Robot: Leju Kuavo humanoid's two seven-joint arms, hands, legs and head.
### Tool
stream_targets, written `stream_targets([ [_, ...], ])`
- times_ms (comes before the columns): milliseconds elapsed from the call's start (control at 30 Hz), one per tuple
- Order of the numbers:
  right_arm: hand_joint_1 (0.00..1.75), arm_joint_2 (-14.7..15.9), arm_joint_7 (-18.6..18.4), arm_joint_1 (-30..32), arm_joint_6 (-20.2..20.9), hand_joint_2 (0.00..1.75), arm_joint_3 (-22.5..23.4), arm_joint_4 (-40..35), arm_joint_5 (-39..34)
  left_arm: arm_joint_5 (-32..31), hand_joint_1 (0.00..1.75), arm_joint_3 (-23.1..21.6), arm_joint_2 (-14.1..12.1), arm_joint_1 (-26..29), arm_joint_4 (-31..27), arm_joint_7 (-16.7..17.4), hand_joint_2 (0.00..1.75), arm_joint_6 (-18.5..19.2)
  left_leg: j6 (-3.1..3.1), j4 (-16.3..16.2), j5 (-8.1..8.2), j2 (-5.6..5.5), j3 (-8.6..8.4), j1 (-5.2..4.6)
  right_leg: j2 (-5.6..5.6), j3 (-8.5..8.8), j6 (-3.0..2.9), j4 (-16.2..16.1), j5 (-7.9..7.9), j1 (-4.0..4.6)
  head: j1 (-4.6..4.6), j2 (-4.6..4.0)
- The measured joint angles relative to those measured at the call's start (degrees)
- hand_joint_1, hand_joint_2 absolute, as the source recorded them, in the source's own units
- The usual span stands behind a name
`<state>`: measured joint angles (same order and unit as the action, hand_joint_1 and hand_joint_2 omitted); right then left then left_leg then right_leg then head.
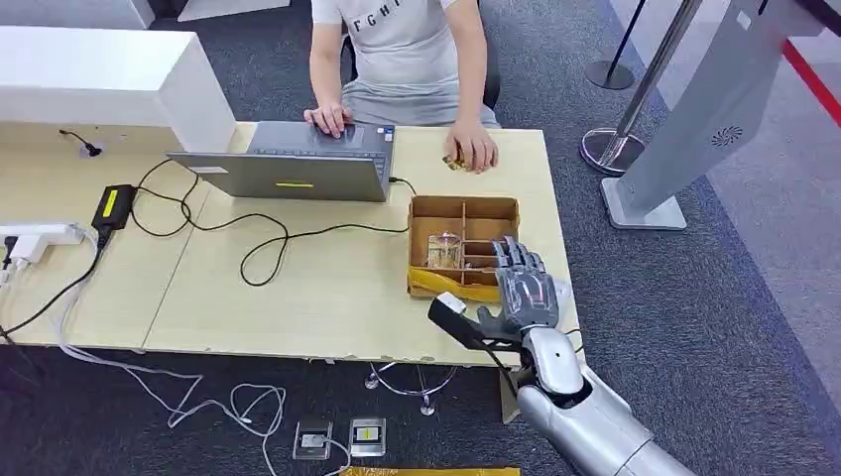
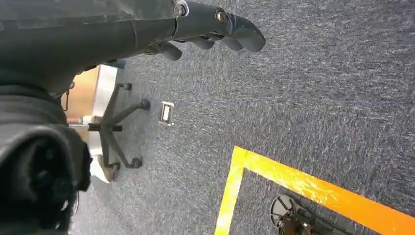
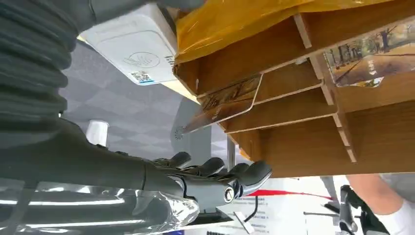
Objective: Pass the card to the sensor for recognition and then transmit it.
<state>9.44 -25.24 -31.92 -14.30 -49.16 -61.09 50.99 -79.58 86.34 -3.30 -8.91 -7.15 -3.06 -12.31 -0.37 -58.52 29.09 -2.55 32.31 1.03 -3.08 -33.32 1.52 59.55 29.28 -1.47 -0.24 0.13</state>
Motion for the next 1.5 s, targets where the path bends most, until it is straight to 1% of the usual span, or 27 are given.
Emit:
stream_targets([
  [33, 1.15, -0.3, 0.3, 0.0, -0.3, 1.75, 0.0, 0.2, -0.1, 0.0, 0.00, 0.0, 0.0, 0.0, 0.0, 0.0, 0.00, -0.1, 0.00, 0.0, 0.00, 0.01, 0.00, 0.00, -0.01, 0.00, 0.00, 0.0, 0.00, 0.00, -0.02, 0.00],
  [67, 1.75, -0.5, 0.5, 0.0, -0.4, 1.75, 0.0, 0.3, -0.2, 0.0, 0.00, 0.0, 0.0, 0.0, 0.0, 0.0, 0.00, -0.2, 0.00, 0.0, 0.00, 0.01, 0.00, 0.00, 0.00, -0.01, -0.01, 0.0, 0.00, 0.00, -0.02, 0.00],
  [467, 1.75, -2.6, 2.2, 0.0, -1.4, 1.75, 0.0, 2.5, -1.1, 0.5, 0.00, 0.2, 0.1, 0.0, 0.0, 0.2, 0.00, -0.8, 0.00, 0.0, 0.00, 0.01, 0.00, 0.00, 0.00, 0.00, -0.01, 0.0, 0.01, 0.00, -0.02, 0.00],
  [633, 1.75, -3.9, 3.1, 0.0, -1.9, 1.75, 0.0, 3.6, -0.8, 1.0, 0.00, 0.2, 0.2, 0.0, 0.0, 0.3, 0.00, -0.9, 0.00, 0.0, 0.00, 0.01, 0.00, 0.00, 0.00, 0.00, -0.01, 0.0, 0.01, 0.00, 0.00, 0.00],
  [767, 1.75, -5.0, 3.1, -0.1, -2.2, 1.75, 0.0, 4.7, -0.3, 1.0, 0.00, 0.2, 0.3, 0.0, 0.0, 0.6, 0.00, -1.1, 0.00, 0.0, 0.00, 0.00, 0.00, 0.00, 0.01, 0.00, -0.01, 0.0, 0.01, 0.00, -0.02, 0.00],
  [800, 1.03, -5.2, 3.1, -0.1, -2.2, 1.75, 0.0, 4.9, -0.2, 1.0, 0.00, 0.2, 0.3, 0.0, 0.0, 0.6, 0.00, -1.1, 0.00, 0.0, 0.00, 0.00, 0.00, 0.00, 0.01, 0.00, -0.01, 0.0, 0.01, 0.00, 0.00, 0.00],
  [833, 0.16, -5.4, 3.1, -0.1, -2.3, 1.75, 0.0, 5.2, 0.0, 1.0, 0.00, 0.2, 0.3, 0.0, 0.0, 0.8, 0.00, -1.2, 0.00, 0.0, 0.00, 0.01, 0.00, 0.00, 0.00, 0.00, -0.01, 0.0, 0.01, 0.00, 0.00, 0.00],
  [867, 0.02, -5.6, 3.1, -0.1, -2.5, 1.75, 0.0, 5.5, 0.3, 1.0, 0.00, 0.2, 0.4, 0.0, 0.0, 1.0, 0.00, -1.3, 0.00, 0.0, 0.00, 0.01, 0.00, 0.00, 0.00, 0.00, -0.01, 0.0, 0.01, 0.00, 0.00, 0.00],
  [1067, 0.00, -6.3, 3.0, -0.1, -4.7, 1.75, 0.0, 6.4, 1.2, 1.0, 0.00, 0.3, 0.4, 0.0, 0.0, 1.3, 0.00, -1.6, 0.00, 0.0, 0.00, 0.01, 0.00, 0.00, 0.00, 0.00, -0.01, 0.0, 0.01, 0.00, -0.02, 0.00],
  [1500, 0.00, -6.8, 2.8, -0.8, -4.4, 1.75, 0.0, 7.2, 2.3, 0.9, 0.00, 1.1, 0.5, 0.0, 0.0, 1.2, 0.00, -1.3, 0.00, 0.0, 0.00, 0.01, -0.01, 0.00, 0.00, 0.00, -0.01, 0.0, 0.01, 0.00, 0.00, 0.00],
])
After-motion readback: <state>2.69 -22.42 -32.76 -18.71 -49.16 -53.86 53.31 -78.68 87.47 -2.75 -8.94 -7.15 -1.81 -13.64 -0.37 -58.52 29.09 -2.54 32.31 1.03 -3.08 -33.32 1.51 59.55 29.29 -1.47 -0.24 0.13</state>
